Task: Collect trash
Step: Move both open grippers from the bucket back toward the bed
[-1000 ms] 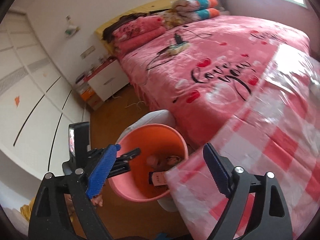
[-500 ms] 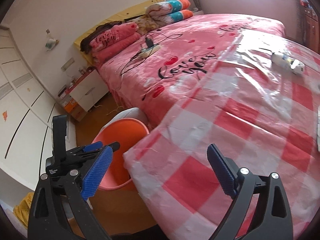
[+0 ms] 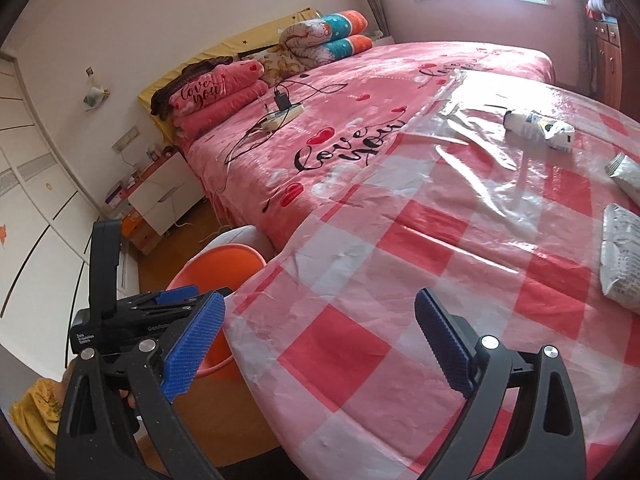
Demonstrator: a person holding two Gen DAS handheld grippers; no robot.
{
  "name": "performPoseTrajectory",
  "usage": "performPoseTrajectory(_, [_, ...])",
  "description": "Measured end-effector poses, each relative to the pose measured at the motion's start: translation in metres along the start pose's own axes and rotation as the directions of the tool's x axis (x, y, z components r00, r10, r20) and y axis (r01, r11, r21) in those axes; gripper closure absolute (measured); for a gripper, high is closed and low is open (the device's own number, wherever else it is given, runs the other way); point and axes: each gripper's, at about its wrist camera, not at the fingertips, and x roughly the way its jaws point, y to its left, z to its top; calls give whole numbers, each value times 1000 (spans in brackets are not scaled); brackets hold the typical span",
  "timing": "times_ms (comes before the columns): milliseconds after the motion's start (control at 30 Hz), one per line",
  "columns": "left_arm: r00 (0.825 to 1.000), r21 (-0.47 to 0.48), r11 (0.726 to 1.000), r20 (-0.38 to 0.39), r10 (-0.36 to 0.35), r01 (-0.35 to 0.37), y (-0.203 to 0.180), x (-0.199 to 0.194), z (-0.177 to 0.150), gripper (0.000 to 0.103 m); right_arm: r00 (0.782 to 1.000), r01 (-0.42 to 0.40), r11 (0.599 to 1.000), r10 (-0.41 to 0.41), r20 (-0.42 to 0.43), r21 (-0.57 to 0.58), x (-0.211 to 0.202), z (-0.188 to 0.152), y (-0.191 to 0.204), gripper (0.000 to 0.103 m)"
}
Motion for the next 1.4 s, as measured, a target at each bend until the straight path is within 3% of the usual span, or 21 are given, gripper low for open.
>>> performPoseTrajectory(867, [999, 111, 993, 35, 40, -43, -61, -13, 10, 18, 994, 25, 998, -30, 104, 51, -39, -12, -50, 8])
performPoseTrajectory(1400, [1000, 232, 973, 23, -20, 14, -125, -10, 6, 18, 985, 41, 995, -55, 163, 88, -67, -13, -77, 8])
